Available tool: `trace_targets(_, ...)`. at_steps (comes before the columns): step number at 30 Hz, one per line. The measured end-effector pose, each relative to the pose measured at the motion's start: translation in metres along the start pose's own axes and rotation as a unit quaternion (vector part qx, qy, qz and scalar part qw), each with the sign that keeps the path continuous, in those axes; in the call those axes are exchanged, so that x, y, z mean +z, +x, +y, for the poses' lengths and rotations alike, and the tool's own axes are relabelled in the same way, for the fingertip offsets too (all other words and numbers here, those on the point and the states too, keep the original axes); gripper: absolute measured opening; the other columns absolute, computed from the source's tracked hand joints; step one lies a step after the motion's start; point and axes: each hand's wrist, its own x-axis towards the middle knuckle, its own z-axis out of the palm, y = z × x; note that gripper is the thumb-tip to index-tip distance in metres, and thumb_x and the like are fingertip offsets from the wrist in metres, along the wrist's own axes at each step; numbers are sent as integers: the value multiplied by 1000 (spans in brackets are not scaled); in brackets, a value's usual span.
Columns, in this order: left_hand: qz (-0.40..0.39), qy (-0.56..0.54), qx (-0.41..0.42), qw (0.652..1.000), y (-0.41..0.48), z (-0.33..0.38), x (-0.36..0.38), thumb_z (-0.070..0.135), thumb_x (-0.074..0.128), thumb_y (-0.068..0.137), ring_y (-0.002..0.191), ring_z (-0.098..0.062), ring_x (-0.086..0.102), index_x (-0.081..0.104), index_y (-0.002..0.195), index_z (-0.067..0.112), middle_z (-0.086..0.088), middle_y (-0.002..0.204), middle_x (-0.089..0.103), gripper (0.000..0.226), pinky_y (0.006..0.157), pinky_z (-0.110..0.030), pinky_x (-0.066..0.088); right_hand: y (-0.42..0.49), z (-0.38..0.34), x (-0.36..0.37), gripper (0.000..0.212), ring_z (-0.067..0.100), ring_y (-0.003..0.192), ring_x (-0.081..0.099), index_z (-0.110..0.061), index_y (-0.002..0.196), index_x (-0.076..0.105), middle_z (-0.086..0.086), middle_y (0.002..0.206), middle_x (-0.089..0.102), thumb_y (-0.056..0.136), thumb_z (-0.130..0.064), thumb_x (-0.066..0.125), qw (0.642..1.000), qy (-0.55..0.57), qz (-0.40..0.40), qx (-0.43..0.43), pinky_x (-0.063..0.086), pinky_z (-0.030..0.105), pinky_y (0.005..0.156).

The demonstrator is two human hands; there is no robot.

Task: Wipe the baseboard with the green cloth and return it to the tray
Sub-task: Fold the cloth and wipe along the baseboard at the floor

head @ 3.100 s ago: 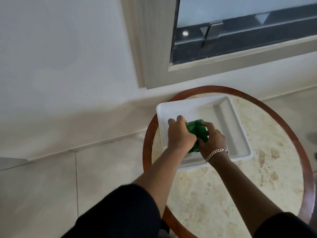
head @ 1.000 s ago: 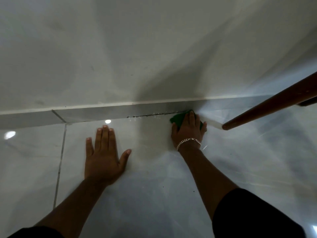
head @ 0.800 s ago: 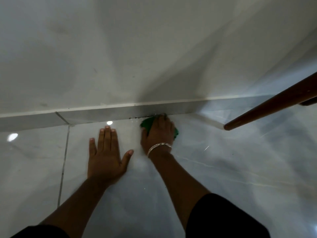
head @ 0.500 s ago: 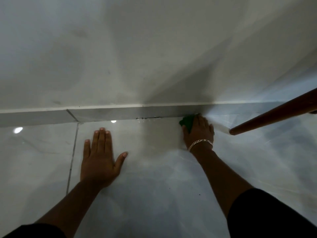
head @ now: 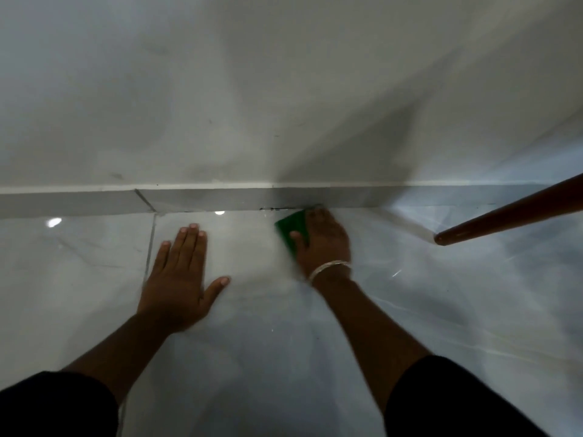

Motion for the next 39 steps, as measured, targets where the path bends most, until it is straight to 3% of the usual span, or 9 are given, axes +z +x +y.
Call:
trace_targets(3,0,0,-22,1000,-2,-1,-2,68,22,88,152,-32,8,15,153,1,-20,163,12,93,122,-52,15,13,34,-16,60,30,139,33,-6,141,38,16,150,39,93,-40,49,993,0,39,113,31,42,114)
trace_targets(7,7,1,-17,1000,-1,-1,0,67,25,88,152,-31,7,14,153,1,-20,163,11,93,122,-53,14,16,-14,-1,48,34,132,42,-11,128,55,17,144,47,84,-27,66,961,119,87,232,35,45,111)
trace_targets(13,-10,17,-14,1000,2,-3,2,71,11,86,152,-31,0,7,153,1,-20,164,3,97,123,-53,11,-5,-125,52,35,31,133,42,-13,117,64,15,134,58,86,-30,62,985,168,27,40,30,41,114)
trace_targets(18,-4,-9,-24,1000,0,-3,1,70,18,87,153,-27,-4,2,154,5,-15,165,-2,95,123,-51,9,7,-68,27,38,28,128,49,-12,121,63,13,133,59,89,-32,58,994,84,2,-65,42,40,104)
trace_targets(23,-1,-4,-29,1000,-1,-4,5,72,15,87,153,-27,-5,0,154,5,-14,165,-2,96,124,-51,8,17,3,-14,33,34,109,62,-16,111,68,15,116,69,85,-36,64,988,60,80,120,52,43,92)
trace_targets(27,-3,-5,-26,1000,0,-5,7,72,16,87,153,-28,-5,-1,154,5,-15,165,-3,96,123,-51,9,31,-27,-9,29,36,98,63,-17,101,68,13,100,73,81,-37,65,952,88,106,272,53,40,86)
trace_targets(33,-5,13,-32,999,2,-6,9,73,15,87,153,-28,-3,2,154,5,-15,165,-1,97,123,-52,10,20,-119,28,30,36,91,60,-13,96,69,16,95,69,83,-39,62,987,72,56,130,49,39,80)
trace_targets(36,-13,11,-24,1000,0,-4,4,71,15,87,153,-28,-3,2,154,4,-16,165,0,96,123,-51,9,23,-93,14,33,35,90,64,-16,97,69,13,93,72,82,-44,61,996,35,26,75,48,37,79)
trace_targets(39,-10,10,-20,1000,-2,-5,2,70,16,87,153,-28,-2,3,154,4,-16,165,1,95,123,-52,10,35,-42,-8,34,34,89,66,-16,91,71,11,95,73,77,-48,67,993,20,45,105,51,36,75)
